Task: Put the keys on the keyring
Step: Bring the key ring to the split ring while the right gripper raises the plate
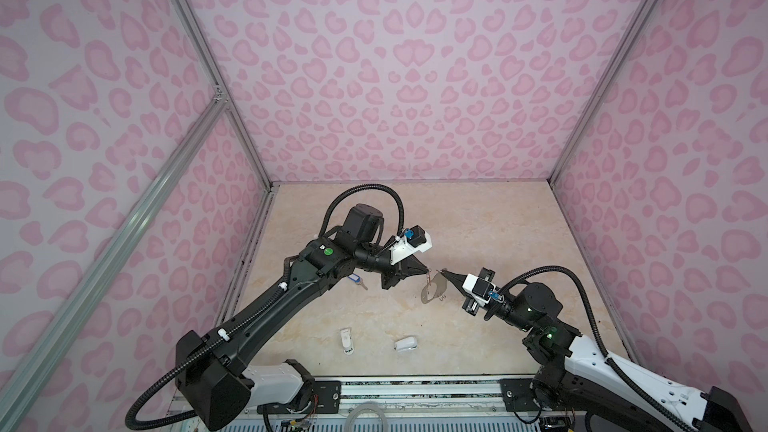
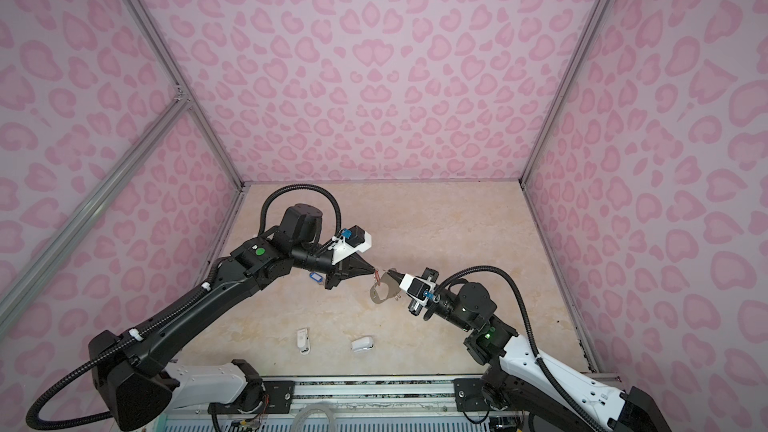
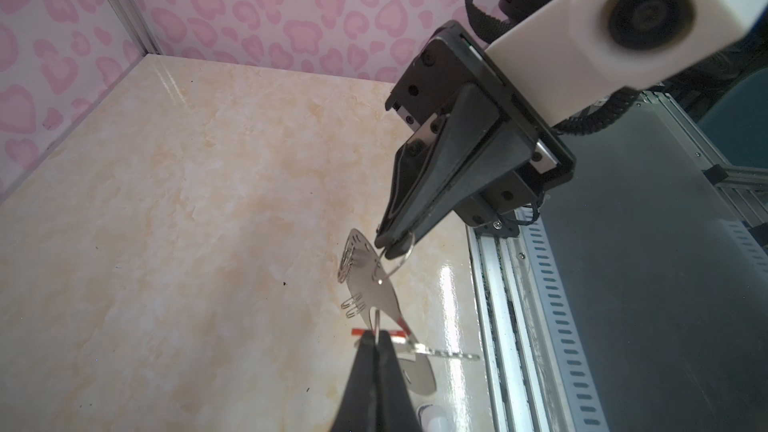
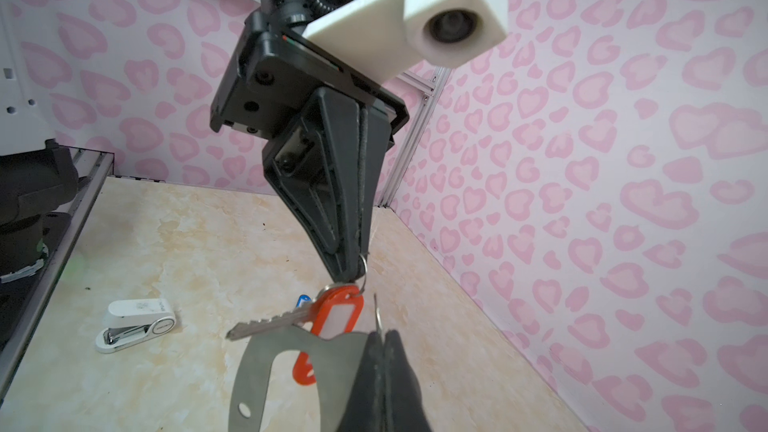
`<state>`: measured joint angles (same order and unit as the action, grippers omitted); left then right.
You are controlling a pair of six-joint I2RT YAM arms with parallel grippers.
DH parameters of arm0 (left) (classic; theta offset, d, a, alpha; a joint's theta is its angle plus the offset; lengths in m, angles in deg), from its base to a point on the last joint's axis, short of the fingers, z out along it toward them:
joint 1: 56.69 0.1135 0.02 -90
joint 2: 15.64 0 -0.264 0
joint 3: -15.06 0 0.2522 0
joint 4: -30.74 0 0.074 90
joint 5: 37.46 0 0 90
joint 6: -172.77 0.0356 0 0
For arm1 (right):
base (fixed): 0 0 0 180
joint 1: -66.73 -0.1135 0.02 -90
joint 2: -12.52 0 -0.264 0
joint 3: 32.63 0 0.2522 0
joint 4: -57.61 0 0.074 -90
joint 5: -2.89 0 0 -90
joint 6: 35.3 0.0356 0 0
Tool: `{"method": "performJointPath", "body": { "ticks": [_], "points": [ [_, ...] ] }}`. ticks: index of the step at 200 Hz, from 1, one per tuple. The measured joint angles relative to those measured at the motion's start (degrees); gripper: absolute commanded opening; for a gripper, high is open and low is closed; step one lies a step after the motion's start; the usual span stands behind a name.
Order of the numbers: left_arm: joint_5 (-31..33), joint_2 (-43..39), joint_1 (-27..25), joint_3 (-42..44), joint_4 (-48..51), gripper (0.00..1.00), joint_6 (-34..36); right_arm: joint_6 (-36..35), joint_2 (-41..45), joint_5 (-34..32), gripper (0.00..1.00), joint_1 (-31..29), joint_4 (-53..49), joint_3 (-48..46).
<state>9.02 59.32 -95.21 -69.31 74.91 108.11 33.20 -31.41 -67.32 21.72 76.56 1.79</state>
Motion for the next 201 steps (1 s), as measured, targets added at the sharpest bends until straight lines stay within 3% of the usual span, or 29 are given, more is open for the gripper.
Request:
{"method": "performJointPath", "body": {
  "ticks": [87,138,201],
  "points": [
    [-1.7,0.9,-0.3,-0.7,0.0,0.03,-3.3,-3.7,1.7,-0.3,0.00,0.0,-1.2,-0.4],
    [7.7,-0.5,-3.0,0.3,-1.3,0.03,-3.5,-2.0,1.6,-0.3,0.00,0.0,-5.2,2.2],
    [21.0,-4.7,-3.6,3.9,-10.6,0.03,-1.1,5.3,1.2,-2.1,0.00,0.1,-11.3,5.8]
  ]
}}
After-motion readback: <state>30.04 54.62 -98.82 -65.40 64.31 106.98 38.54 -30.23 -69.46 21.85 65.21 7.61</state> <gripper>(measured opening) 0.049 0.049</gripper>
